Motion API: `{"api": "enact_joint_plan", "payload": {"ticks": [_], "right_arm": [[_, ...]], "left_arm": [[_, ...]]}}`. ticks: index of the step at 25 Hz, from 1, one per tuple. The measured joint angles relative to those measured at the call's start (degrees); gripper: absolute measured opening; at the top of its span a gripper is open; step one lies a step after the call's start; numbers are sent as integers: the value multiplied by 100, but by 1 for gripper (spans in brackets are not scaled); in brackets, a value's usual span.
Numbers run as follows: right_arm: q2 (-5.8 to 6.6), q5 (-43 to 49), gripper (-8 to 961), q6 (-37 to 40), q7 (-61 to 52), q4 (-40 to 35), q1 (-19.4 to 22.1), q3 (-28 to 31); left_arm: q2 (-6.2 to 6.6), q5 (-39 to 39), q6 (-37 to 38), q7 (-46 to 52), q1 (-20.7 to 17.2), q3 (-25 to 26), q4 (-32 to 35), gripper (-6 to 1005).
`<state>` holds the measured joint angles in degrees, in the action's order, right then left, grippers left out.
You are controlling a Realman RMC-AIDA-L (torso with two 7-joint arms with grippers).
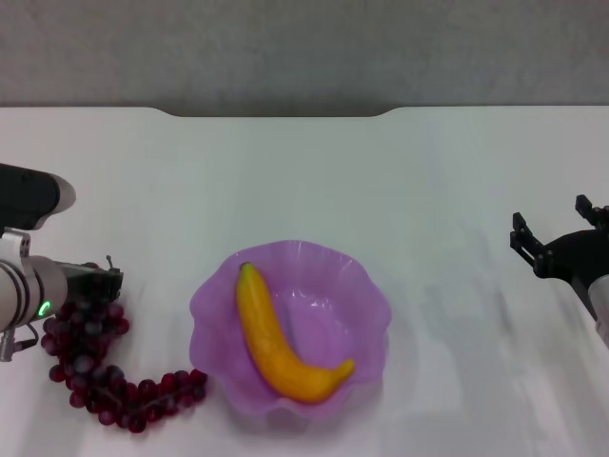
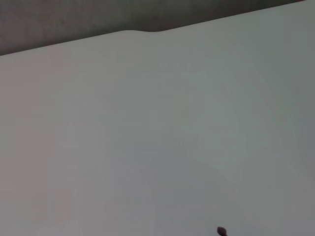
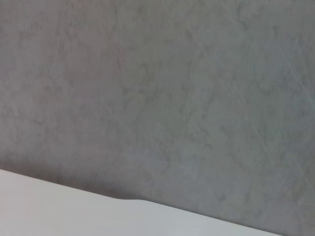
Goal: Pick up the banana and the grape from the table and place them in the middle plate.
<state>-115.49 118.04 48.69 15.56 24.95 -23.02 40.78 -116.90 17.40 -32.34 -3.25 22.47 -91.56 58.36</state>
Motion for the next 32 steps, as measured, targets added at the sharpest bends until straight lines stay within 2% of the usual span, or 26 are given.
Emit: {"api": "enact_joint_plan", "payload": {"ticks": [10, 17, 32], "right_arm": [[0, 0, 880, 0, 0, 0, 0, -8], [0, 0, 880, 0, 0, 0, 16, -17], [0, 0, 880, 0, 6, -25, 19, -17]], "left_arm": [[0, 9, -34, -15, -186, -2, 337, 323], [1, 9, -14, -42, -469, -2, 793, 300], [36, 9, -513, -114, -532, 51, 1288, 258]]}}
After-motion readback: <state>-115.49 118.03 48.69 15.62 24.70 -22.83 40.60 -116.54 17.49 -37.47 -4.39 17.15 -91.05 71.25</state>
